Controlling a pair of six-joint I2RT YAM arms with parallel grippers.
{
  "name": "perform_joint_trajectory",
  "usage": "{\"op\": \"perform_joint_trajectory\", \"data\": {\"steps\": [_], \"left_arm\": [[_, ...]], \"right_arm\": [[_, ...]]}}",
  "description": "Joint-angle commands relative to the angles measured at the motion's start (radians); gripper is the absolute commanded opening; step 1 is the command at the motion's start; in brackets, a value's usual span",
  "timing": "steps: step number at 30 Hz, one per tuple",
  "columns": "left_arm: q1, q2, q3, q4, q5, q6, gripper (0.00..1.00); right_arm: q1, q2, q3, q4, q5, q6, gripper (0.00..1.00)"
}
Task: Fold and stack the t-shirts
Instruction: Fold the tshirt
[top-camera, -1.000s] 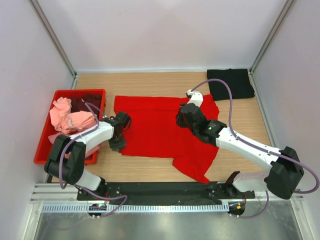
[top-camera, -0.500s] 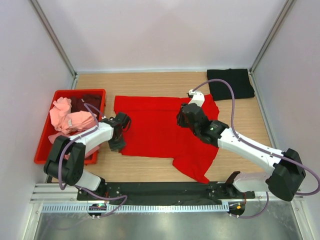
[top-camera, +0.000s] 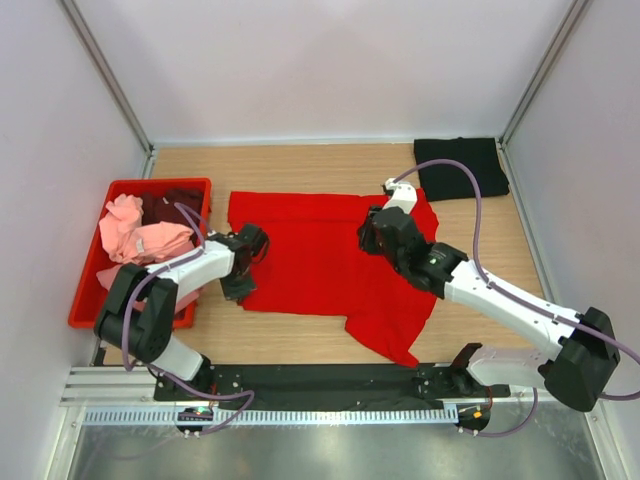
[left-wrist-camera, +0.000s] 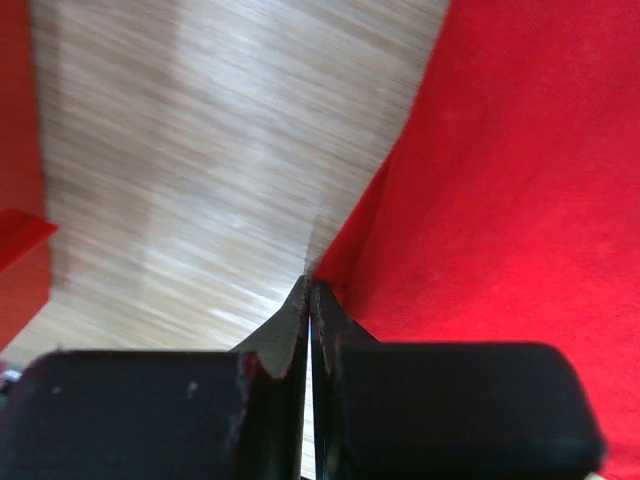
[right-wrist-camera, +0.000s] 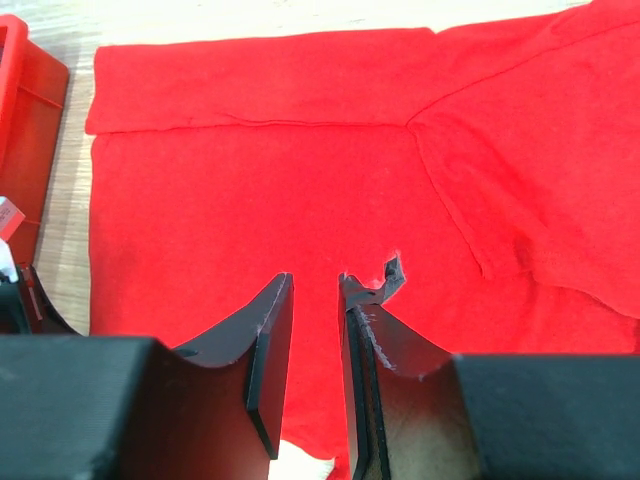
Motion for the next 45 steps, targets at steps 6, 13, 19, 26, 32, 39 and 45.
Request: {"op": "perform_joint_trajectory", "data": {"steps": [6, 13, 19, 26, 32, 39, 45], "left_arm": [[-0.006, -0.049, 0.071, -0.171, -0.177, -0.066, 0.0], [-0.012, -0.112, 0.037, -0.07, -0.039, -0.022, 0.0], [-0.011, -0.123, 0.014, -0.044, 0.007, -0.025, 0.14], [-0.012, -0.087, -0.005, -0.03, 0.012, -0.033, 0.14], [-0.012, -0.054, -0.023, -0.001, 0.005, -0.043, 0.2], [-0.011, 0.015, -0.041, 0.045, 0.016, -0.04, 0.24], [-0.012, 0.031, -0.031, 0.012, -0.019, -0.052, 0.08]], "right_arm": [[-0.012, -0.077, -0.02, 0.017, 0.011, -0.018, 0.33], [-0.019, -0.097, -0.032, 0.015, 0.004, -0.022, 0.34], [-0.026, -0.112, -0.04, 0.009, 0.002, -0.035, 0.35], [-0.049, -0.133, -0.05, 0.008, -0.002, -0.042, 0.35], [-0.056, -0.156, -0.06, 0.0, -0.004, -0.047, 0.35], [-0.059, -0.175, -0.06, -0.005, -0.002, -0.052, 0.36], [-0.065, -0.186, -0.054, -0.005, -0.002, -0.053, 0.36]]}}
